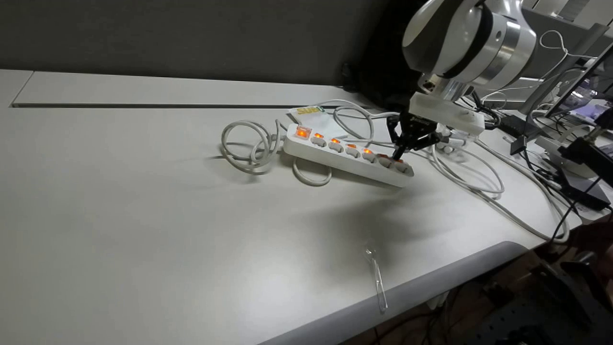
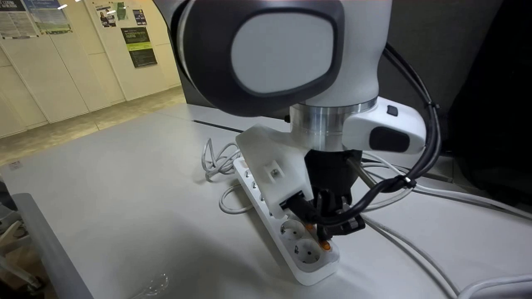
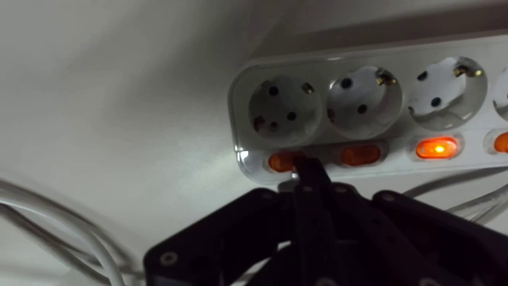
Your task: Switch on the last slot of the extension cord
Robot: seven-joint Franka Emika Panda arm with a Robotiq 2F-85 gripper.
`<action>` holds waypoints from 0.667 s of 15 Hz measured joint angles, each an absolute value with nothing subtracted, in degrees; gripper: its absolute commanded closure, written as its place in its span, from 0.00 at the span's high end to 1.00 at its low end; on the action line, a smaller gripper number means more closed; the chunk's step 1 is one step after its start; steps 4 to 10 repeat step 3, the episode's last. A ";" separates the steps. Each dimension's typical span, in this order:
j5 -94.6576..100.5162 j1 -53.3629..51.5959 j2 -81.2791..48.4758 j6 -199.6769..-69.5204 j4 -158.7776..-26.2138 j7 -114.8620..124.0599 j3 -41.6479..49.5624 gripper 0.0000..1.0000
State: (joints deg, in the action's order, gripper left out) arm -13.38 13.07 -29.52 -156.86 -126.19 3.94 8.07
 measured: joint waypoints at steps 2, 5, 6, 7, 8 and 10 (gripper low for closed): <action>-12.28 11.45 -29.63 -156.83 -126.19 5.45 9.38 0.00; -12.06 10.84 -29.67 -156.79 -126.18 6.09 9.87 0.00; -12.06 10.84 -29.67 -156.79 -126.18 6.09 9.87 0.00; -12.06 10.84 -29.67 -156.79 -126.18 6.09 9.87 0.00; -12.06 10.84 -29.67 -156.79 -126.18 6.09 9.87 0.00; -12.06 10.84 -29.67 -156.79 -126.18 6.09 9.87 0.00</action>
